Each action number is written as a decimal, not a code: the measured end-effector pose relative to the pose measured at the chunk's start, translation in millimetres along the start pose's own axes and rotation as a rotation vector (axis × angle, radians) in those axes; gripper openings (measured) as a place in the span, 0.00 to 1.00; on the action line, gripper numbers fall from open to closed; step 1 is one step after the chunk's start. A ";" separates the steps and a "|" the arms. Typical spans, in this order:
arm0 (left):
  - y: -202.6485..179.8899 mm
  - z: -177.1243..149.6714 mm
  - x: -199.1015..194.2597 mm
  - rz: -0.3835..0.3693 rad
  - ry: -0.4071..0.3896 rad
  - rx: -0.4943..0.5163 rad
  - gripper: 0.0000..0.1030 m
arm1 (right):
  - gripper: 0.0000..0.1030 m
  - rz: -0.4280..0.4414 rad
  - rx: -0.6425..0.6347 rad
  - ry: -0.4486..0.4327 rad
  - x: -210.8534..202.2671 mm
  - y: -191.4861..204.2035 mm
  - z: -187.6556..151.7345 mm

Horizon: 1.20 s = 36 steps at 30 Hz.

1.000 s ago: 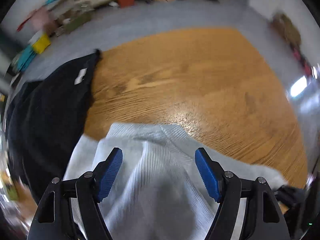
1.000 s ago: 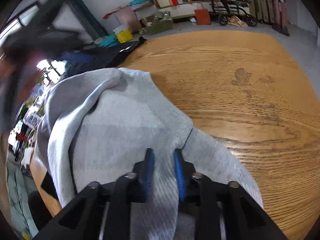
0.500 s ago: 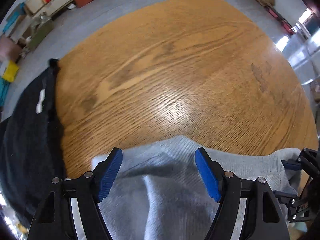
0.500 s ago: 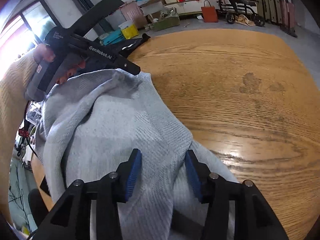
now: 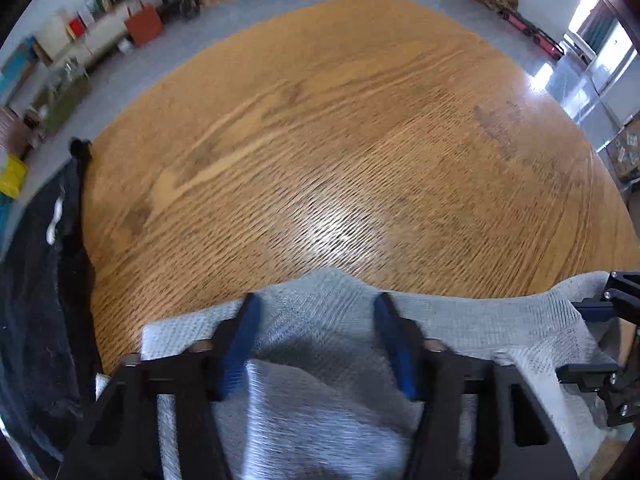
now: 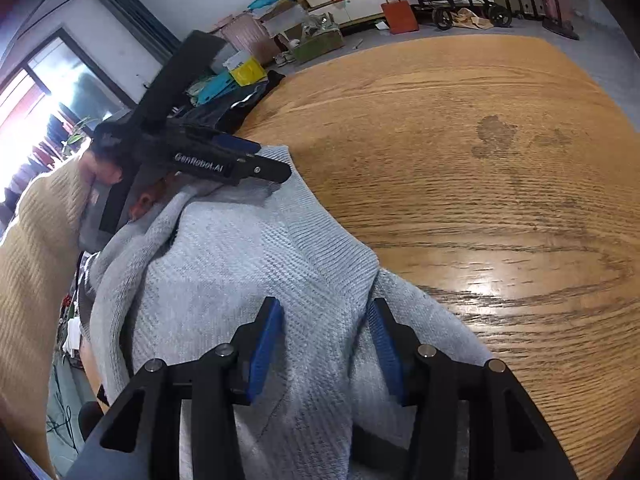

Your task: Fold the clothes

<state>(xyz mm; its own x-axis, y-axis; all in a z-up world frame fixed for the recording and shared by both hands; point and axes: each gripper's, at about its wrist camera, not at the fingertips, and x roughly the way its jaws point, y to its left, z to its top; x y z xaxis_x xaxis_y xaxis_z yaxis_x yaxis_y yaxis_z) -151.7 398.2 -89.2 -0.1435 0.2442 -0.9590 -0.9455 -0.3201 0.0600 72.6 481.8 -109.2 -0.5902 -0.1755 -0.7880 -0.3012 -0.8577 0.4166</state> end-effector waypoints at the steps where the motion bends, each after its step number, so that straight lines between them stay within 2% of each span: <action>1: -6.0 -2.8 -3.1 0.023 -0.014 0.009 0.34 | 0.47 -0.012 0.009 0.001 1.5 1.0 2.0; 4: -23.2 -10.6 -12.1 0.091 -0.050 0.030 0.26 | 0.36 -0.060 0.010 -0.010 5.8 6.7 5.2; 6: -23.2 -12.3 -18.0 0.103 -0.027 -0.035 0.22 | 0.22 -0.106 -0.018 -0.015 8.7 14.5 6.7; 8: -22.8 -15.6 -26.4 0.113 -0.011 -0.102 0.18 | 0.13 -0.152 -0.045 -0.018 8.2 23.1 7.4; 10: -18.5 -21.5 -46.2 0.100 -0.038 -0.199 0.17 | 0.11 -0.193 -0.068 -0.038 -1.4 31.5 7.0; 13: -10.3 -28.2 -80.9 0.024 -0.082 -0.388 0.13 | 0.10 -0.248 -0.090 -0.101 -25.9 41.4 7.6; 15: -20.6 -27.1 -109.4 -0.004 -0.126 -0.441 0.13 | 0.10 -0.279 -0.097 -0.142 -43.0 47.2 10.4; 17: -28.2 -27.0 -133.2 -0.002 -0.204 -0.453 0.13 | 0.09 -0.305 -0.105 -0.175 -58.4 53.4 13.9; 19: -38.1 -29.8 -185.6 0.027 -0.302 -0.454 0.13 | 0.09 -0.321 -0.105 -0.215 -76.0 59.7 17.9; 20: -32.7 -32.2 -199.6 0.030 -0.331 -0.463 0.13 | 0.09 -0.312 -0.093 -0.242 -89.4 62.6 21.1; 22: -38.2 -37.6 -252.5 0.026 -0.409 -0.494 0.13 | 0.09 -0.300 -0.072 -0.297 -118.4 69.2 28.2; 25: -50.5 -45.9 -328.5 0.019 -0.517 -0.506 0.13 | 0.09 -0.348 -0.111 -0.426 -178.4 94.3 42.4; 28: -61.5 -58.5 -406.7 0.036 -0.636 -0.507 0.13 | 0.09 -0.404 -0.166 -0.530 -247.1 137.3 63.5; 31: -59.5 -65.8 -478.0 0.010 -0.690 -0.570 0.12 | 0.09 -0.490 -0.245 -0.630 -299.5 186.0 78.8; 33: -63.0 -70.9 -523.6 0.006 -0.731 -0.585 0.12 | 0.09 -0.534 -0.285 -0.696 -337.9 221.5 90.1; 36: -73.0 -81.4 -592.5 0.019 -0.833 -0.574 0.12 | 0.08 -0.569 -0.331 -0.803 -393.3 273.1 102.0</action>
<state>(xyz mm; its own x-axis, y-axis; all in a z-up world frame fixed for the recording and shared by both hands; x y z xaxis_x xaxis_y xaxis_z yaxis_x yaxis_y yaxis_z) 26.1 202.3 452.0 -0.5230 0.7253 -0.4476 -0.6889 -0.6690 -0.2790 146.1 365.9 360.7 -0.7871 0.5662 -0.2446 -0.5422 -0.8242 -0.1633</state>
